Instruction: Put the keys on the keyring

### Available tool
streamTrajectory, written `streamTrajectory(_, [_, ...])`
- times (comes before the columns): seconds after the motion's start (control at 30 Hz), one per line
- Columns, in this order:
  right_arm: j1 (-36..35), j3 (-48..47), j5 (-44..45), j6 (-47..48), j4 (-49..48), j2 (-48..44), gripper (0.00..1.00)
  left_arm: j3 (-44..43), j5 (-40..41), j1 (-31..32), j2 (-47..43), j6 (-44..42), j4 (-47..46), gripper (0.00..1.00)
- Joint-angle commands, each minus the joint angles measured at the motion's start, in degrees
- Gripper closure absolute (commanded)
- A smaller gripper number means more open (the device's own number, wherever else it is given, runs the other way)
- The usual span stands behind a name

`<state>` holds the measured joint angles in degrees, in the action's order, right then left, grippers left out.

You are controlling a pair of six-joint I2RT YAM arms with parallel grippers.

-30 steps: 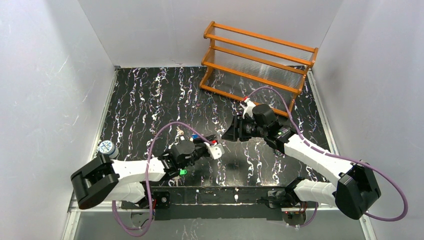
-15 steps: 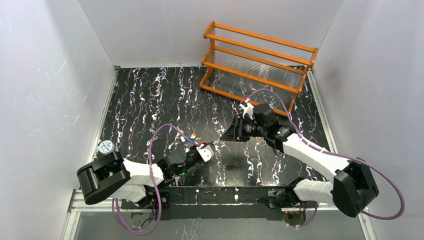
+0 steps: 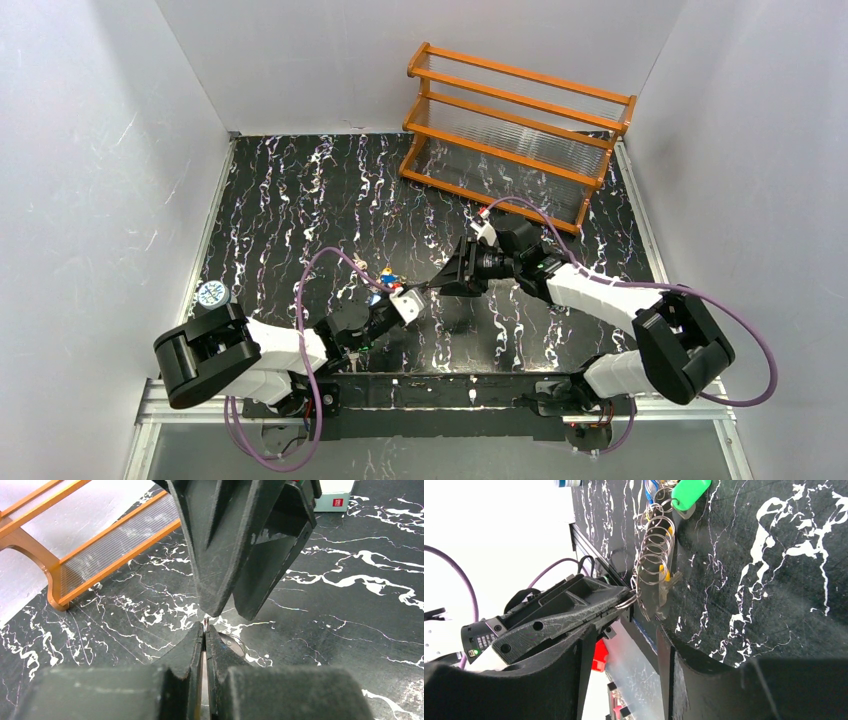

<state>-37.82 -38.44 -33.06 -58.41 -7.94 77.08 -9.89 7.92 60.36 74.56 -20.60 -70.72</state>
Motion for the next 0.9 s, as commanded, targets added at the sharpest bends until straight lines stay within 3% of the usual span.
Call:
streamTrajectory(0.0, [0.37, -1.95, -0.84, -2.60, -3.84, 0.64, 0.45, 0.13, 0.47, 0.80, -0.67, -0.90, -3.55, 1.00])
streamTrajectory(0.57, [0.40, -2.83, 0.68, -7.53, -7.04, 5.07, 0.59, -0.31, 0.78, 1.85, 0.23, -3.11, -3.56, 1.00])
streamTrajectory(0.87, [0.45, -3.50, -1.79, -10.43, -7.36, 7.15, 0.58, -0.35, 1.87, 2.21, 1.49, -4.61, -3.55, 1.00])
